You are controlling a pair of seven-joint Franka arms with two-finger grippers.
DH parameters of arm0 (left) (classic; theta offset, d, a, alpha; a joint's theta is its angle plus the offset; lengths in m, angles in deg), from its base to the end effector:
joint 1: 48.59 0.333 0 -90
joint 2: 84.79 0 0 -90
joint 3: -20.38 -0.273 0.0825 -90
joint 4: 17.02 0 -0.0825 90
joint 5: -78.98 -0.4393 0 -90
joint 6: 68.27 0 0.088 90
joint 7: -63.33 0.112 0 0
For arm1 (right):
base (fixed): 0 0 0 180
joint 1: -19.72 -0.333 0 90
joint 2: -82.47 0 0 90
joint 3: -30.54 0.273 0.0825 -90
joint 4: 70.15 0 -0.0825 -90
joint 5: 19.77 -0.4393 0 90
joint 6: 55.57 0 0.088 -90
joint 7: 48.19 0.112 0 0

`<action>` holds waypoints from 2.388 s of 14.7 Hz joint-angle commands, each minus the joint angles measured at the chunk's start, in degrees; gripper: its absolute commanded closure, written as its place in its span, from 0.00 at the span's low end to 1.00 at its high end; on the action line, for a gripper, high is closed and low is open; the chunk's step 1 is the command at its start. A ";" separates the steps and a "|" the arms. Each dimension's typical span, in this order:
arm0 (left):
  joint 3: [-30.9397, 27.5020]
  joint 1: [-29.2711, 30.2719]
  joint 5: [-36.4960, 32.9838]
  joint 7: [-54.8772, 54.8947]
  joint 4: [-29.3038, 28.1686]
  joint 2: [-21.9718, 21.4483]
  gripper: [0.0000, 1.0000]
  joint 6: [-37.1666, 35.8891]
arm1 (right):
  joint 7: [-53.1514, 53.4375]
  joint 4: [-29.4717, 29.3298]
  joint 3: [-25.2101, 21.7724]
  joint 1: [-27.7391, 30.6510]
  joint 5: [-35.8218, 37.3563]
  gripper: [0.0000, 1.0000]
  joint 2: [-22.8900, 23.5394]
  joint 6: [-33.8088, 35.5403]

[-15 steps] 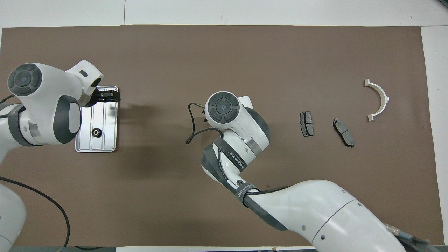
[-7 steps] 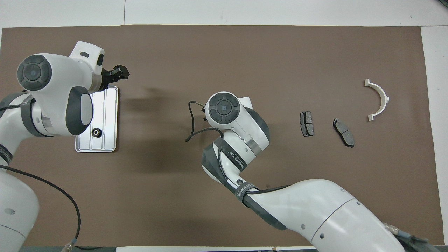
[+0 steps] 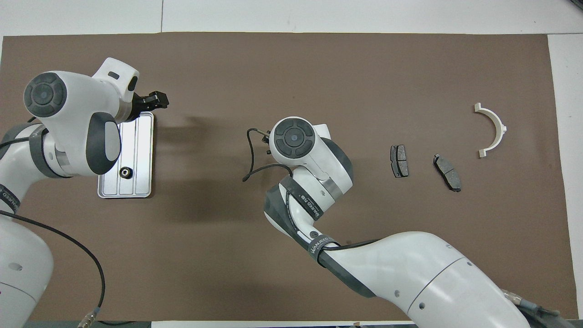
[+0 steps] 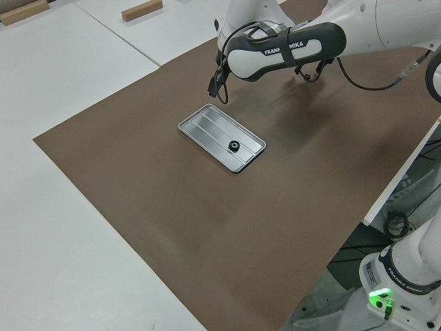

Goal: Pick bearing gear from pile to tray

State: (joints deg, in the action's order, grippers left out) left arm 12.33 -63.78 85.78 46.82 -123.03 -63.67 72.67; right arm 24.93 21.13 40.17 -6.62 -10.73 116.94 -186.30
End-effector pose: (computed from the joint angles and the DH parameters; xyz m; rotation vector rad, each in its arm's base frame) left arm 0.6820 -0.0891 0.2731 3.0146 0.3497 0.3555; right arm 0.5959 0.4140 0.2229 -2.9472 0.8870 -0.1258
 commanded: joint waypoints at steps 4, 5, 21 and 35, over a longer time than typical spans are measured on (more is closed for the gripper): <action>-0.21 0.16 1.29 2.88 -1.21 -0.38 0.17 -0.58 | -0.78 -1.46 0.56 3.92 1.42 0.00 -2.03 2.22; -0.21 0.16 1.29 2.97 -1.82 -0.47 0.17 -0.49 | -2.53 -1.46 0.56 4.62 1.34 0.00 -2.82 2.83; -0.74 -16.07 -3.35 -10.81 -0.87 -1.61 0.14 -10.31 | -49.54 -1.46 0.65 21.14 -1.29 0.00 -17.23 21.03; -0.48 -32.01 -6.00 -29.29 9.42 4.80 0.17 -14.91 | -67.40 -1.29 0.48 29.23 -4.47 0.00 -26.64 31.75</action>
State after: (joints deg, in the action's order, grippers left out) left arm 12.65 -95.15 80.66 18.45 -115.82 -60.44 57.60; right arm -39.50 19.00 40.04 21.12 -13.96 91.53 -155.69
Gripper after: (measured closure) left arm 0.194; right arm 0.000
